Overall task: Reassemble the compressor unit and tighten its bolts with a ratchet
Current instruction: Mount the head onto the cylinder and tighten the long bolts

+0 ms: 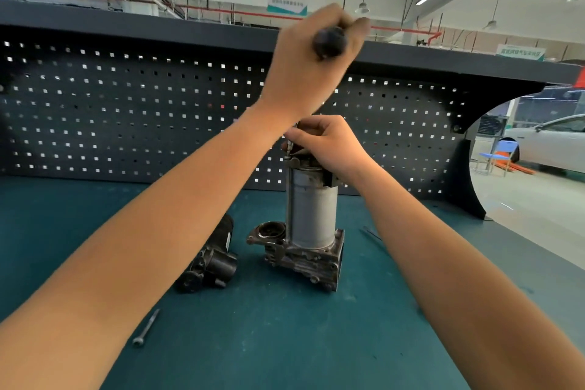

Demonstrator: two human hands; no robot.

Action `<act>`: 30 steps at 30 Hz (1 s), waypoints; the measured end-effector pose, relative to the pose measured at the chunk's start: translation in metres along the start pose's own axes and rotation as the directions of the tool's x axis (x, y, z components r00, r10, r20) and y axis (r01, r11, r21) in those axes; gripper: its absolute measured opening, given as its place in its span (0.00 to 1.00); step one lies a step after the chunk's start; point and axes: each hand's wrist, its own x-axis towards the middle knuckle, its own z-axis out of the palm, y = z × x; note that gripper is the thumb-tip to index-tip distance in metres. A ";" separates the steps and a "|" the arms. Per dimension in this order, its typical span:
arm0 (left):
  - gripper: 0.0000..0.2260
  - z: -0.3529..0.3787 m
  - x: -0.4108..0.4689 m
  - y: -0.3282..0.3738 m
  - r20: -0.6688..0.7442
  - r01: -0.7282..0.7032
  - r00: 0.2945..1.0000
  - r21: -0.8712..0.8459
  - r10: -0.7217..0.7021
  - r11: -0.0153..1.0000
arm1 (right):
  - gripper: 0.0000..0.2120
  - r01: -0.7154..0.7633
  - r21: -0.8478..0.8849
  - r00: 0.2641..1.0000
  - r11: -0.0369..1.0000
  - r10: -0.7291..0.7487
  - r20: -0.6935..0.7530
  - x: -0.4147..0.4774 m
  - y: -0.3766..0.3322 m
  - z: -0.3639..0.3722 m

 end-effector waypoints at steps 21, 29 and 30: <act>0.15 -0.031 0.023 -0.034 -0.130 0.239 0.771 -0.848 -0.623 0.473 | 0.08 0.029 -0.060 1.000 0.998 -0.029 -0.002 0.001 0.002 0.002; 0.12 -0.004 0.003 -0.005 -0.104 0.028 0.994 -0.124 -0.041 0.992 | 0.09 -0.006 -0.035 1.000 0.999 0.005 -0.024 0.002 0.002 -0.001; 0.12 -0.005 0.004 -0.004 -0.154 0.054 0.984 -0.221 -0.090 0.974 | 0.11 -0.007 -0.041 1.000 0.999 0.006 -0.026 0.002 0.001 0.000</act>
